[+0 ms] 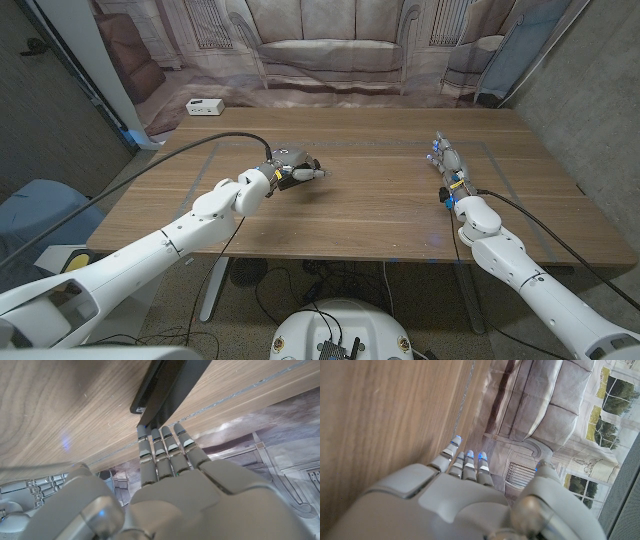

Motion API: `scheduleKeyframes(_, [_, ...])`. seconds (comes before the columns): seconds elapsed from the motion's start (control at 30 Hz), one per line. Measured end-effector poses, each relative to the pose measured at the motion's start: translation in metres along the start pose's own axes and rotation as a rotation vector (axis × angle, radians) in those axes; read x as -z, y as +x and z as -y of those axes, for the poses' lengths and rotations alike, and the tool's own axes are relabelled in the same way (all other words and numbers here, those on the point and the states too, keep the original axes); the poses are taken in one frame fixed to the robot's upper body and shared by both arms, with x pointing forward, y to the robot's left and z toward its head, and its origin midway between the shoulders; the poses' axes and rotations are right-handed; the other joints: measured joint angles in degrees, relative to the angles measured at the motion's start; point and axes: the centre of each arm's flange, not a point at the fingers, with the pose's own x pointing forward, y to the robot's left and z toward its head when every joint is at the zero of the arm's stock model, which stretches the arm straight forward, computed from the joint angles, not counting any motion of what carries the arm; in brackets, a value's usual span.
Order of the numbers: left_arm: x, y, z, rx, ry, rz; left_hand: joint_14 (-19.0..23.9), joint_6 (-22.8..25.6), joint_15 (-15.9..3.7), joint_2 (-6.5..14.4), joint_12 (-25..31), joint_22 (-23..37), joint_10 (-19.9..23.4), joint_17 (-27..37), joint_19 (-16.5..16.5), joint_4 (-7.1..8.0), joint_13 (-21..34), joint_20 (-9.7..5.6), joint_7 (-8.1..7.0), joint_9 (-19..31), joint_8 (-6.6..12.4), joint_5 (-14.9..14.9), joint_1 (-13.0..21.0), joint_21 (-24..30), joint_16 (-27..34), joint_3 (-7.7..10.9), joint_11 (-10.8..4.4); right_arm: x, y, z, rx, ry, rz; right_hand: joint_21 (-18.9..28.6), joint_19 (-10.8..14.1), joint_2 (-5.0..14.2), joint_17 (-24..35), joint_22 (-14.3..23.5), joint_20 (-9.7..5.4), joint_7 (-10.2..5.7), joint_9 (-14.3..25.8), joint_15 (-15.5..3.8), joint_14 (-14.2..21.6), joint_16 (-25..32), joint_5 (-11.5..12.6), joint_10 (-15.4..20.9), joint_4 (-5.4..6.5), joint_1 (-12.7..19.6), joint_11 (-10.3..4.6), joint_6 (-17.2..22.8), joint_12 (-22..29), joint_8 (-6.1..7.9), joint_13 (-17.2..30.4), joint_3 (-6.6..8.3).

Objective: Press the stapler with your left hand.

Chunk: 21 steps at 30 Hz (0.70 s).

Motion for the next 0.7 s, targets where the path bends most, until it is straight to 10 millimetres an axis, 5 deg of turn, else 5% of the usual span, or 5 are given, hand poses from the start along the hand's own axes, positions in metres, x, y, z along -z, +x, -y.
scheduleKeyframes(0.7, [-0.0007,0.0059,0.0034,0.046,-0.002,-0.003,0.9,0.7,-0.45,0.3,-0.2,0.0,0.4,0.0,0.4,-0.23,-0.1,-0.39,0.26,0.0,0.01,0.0,0.3,-0.4,0.0,0.23,0.00,0.0004,0.0018,0.0022,-0.001,0.003,-0.002,-0.4,0.0,0.00,0.0,0.0,0.00,0.22,0.0,-0.01,0.0,0.0,0.0,0.3,-0.22,0.0,-0.31,0.2,0.0,0.00,0.0,-0.23])
